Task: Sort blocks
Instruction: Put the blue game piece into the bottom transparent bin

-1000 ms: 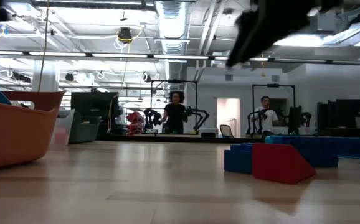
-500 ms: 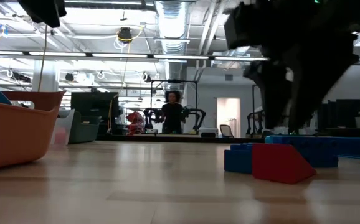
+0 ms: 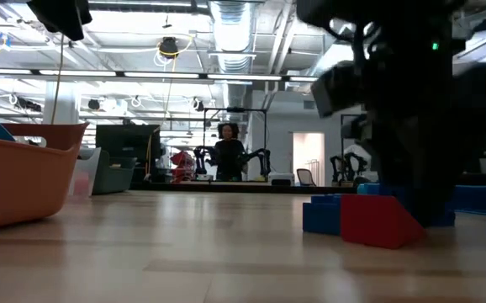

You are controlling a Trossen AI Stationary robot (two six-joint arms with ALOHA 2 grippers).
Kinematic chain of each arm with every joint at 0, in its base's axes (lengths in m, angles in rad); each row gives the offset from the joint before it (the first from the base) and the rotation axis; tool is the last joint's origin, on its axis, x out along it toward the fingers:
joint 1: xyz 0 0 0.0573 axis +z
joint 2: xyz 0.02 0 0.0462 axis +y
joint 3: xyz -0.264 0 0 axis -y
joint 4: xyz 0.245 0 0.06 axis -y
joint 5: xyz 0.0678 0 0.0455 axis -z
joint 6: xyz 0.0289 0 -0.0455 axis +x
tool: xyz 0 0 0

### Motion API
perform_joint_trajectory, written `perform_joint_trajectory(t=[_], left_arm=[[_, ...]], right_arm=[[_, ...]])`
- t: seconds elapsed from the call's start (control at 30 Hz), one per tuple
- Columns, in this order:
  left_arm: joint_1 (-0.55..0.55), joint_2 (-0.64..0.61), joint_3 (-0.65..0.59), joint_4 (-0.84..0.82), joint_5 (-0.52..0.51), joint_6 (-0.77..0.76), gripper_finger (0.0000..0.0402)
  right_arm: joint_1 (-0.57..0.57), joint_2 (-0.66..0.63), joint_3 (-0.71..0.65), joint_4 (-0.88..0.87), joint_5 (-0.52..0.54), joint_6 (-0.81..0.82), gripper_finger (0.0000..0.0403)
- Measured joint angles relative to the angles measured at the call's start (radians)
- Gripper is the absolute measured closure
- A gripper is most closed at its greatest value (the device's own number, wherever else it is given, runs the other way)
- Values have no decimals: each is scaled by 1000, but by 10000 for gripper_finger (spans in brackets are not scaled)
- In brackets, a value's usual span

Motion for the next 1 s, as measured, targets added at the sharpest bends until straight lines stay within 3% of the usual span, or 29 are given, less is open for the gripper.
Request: perform_joint_trajectory(t=[0.23, 0.43, 0.63, 0.8, 1.0], left_arm=[[0, 0, 0, 2, -9, 42, 133], [-1, 0, 0, 9, -119, 199, 133], [-6, 37, 0, 162, -271, 450, 133], [-6, 91, 0, 359, -297, 657, 133], [-3, 130, 0, 490, -310, 745, 133]], right_arm=[[-5, -8, 0, -10, 6, -22, 329], [11, -120, -1, 52, 182, -29, 323], [30, -198, 0, 372, 358, -162, 297], [11, -211, 0, 614, 411, -322, 302], [-26, -213, 0, 736, 416, -429, 302]])
